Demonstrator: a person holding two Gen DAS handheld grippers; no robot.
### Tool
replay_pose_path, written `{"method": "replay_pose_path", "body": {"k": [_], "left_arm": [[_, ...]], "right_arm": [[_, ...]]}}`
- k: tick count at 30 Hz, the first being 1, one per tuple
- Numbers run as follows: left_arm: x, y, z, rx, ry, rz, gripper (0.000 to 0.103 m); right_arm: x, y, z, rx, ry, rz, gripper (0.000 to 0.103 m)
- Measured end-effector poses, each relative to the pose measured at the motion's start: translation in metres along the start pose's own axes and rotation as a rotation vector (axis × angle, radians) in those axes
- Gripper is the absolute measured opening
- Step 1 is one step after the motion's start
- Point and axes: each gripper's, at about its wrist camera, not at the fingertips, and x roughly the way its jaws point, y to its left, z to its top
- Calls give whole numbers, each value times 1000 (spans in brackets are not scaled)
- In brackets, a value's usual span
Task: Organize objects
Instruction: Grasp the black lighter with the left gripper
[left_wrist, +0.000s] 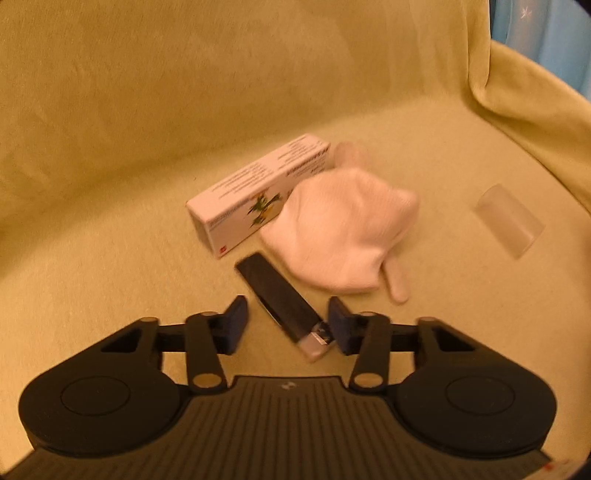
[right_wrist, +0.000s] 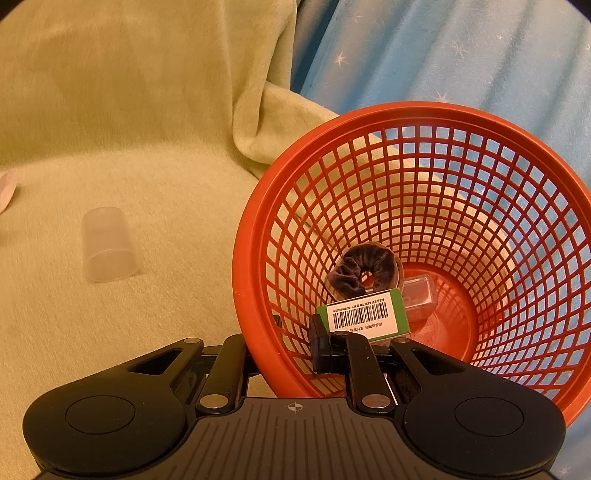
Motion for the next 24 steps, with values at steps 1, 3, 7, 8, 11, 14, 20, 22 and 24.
{"method": "replay_pose_path", "body": {"k": [1, 3, 7, 8, 11, 14, 20, 22, 24], "left_arm": [[-1, 2, -1, 1, -1, -6, 34], [-4, 5, -4, 18, 1, -19, 23], [-11, 10, -9, 56, 12, -48, 21], [-14, 9, -12, 67, 14, -67, 22], [-25, 5, -24, 100, 30, -151, 21], [-36, -6, -37, 159, 43, -247, 21], [-42, -28, -51, 233, 17, -238, 23], [-43, -33, -51, 247, 2, -206, 23], [-41, -37, -50, 266, -9, -172, 25]], "right_arm": [[0, 0, -1, -2, 0, 0, 12], [0, 0, -2, -6, 0, 0, 12], [1, -3, -3, -10, 1, 0, 12], [1, -3, -4, -11, 2, 0, 12], [1, -3, -4, -10, 1, 0, 12], [1, -3, -4, -11, 1, 1, 12], [1, -3, -4, -11, 1, 1, 12], [0, -3, -4, -8, 1, 1, 12], [0, -3, -4, -6, 0, 2, 12]]}}
